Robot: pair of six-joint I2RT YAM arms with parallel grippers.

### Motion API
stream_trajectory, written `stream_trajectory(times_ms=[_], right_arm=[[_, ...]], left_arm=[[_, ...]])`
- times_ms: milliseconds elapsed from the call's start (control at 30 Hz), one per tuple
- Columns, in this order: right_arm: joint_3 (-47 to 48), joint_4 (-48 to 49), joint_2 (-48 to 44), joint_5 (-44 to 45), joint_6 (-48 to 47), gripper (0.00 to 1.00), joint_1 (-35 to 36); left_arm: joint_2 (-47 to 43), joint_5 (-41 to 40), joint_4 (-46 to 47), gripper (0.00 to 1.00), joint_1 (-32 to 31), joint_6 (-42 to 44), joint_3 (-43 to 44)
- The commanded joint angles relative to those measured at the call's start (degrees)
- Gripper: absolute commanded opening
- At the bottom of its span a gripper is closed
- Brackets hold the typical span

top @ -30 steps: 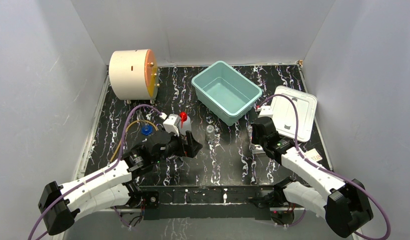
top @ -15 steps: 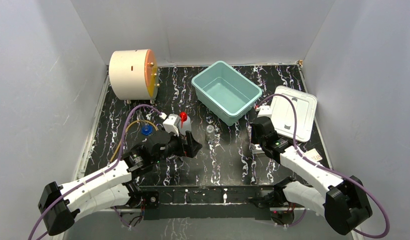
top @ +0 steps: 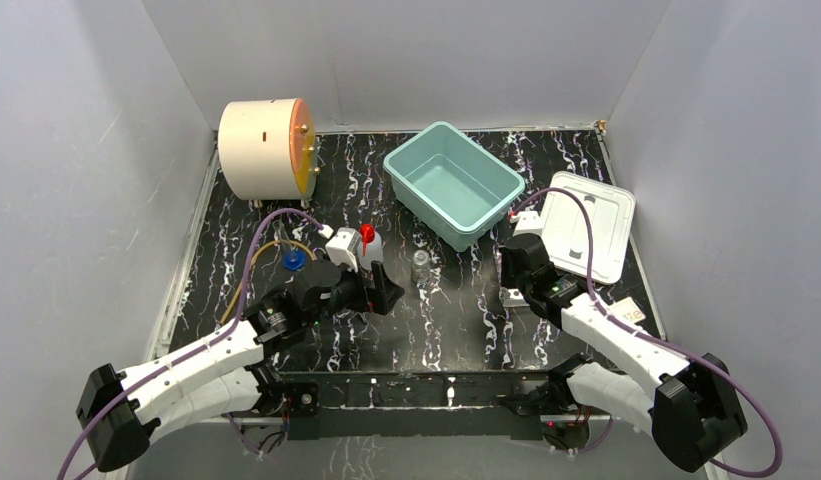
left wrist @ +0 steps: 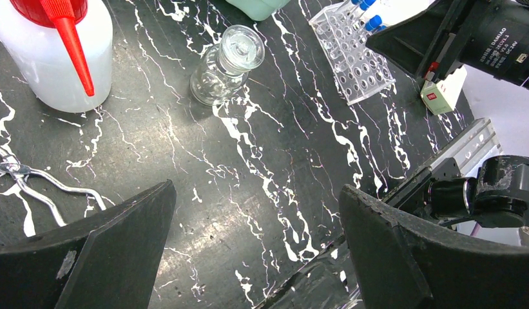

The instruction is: Organize the chemistry lab equipment

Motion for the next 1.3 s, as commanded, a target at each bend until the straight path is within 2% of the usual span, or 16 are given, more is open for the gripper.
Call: stream_trajectory(times_ms=[0,167,400,833,1267], right_arm=[[0.21,0.74,-1.30,-1.11,-0.64,0.30,0.55],[0.55,-0.37,-0.65,-0.90,-0.17,0.32,0.80],[3.04,-2.33,-0.47,1.57,0.10,0.42,0.93],[5.75,-1.92,1.43,0.73,-0.87,0.47,0.95],[5.72,-3.48,-0.91,1.77,-0.17,0.24,0.94]], left_arm=[[-0.87,0.10,0.43,0.98,0.49,0.68,-0.33],[-1.24,0.02,-0.96,0.98,0.64,0.69,-0.40],[-1.62,0.10,-1.31,0.98,0.72,0.69,-0.62],[-1.87,0.27,-1.36,0.98,0.90,0.68,-0.75],[-1.80,0.40,-1.19,0.98,1.07,0.68,-0.76]])
